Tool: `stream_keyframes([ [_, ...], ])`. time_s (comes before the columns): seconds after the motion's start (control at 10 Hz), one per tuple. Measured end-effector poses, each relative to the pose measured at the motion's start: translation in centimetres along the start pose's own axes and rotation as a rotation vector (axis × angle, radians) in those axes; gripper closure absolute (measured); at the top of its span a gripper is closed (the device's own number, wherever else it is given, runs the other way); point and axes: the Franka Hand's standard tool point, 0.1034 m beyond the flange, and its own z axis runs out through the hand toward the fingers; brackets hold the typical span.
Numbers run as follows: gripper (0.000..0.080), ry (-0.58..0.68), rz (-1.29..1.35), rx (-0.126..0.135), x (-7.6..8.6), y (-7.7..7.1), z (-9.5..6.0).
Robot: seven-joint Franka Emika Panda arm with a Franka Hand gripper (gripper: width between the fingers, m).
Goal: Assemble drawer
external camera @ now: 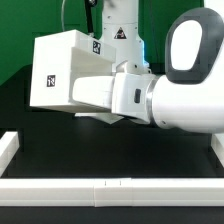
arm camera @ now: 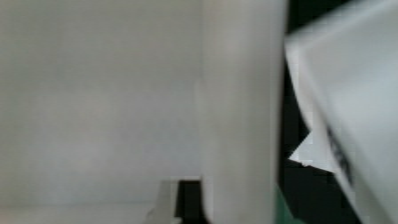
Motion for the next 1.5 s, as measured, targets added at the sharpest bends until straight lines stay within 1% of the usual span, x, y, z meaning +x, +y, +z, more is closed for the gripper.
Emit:
stream_keyframes([
  [0.1, 0.0768, 0.000, 0.000, 0.000, 0.0, 0.0, 0.0],
  [0.2, 0.0768, -0.011, 0.015, 0.019, -0.1, -0.3, 0.1],
  [0.3, 0.0768, -0.060, 0.058, 0.095, -0.3, -0.9, 0.1],
  [0.4, 0.0768, -0.098, 0.091, 0.148, 0.1, -0.6, -0.1],
  [0.6, 0.0768, -0.219, 0.151, 0.268, 0.2, -1.7, -0.7],
  [0.7, 0.0768, -0.212, 0.153, 0.267, 0.7, -1.8, -1.2],
  [0.8, 0.0768, -0.184, 0.122, 0.228, 0.9, -2.1, -1.5],
  [0.9, 0.0768, -0.172, 0.097, 0.206, 1.0, -2.2, -1.4],
  [1.0, 0.0768, -0.173, 0.097, 0.211, 1.0, -2.2, -1.4],
  [1.5, 0.0768, -0.173, 0.097, 0.211, 1.0, -2.2, -1.4],
])
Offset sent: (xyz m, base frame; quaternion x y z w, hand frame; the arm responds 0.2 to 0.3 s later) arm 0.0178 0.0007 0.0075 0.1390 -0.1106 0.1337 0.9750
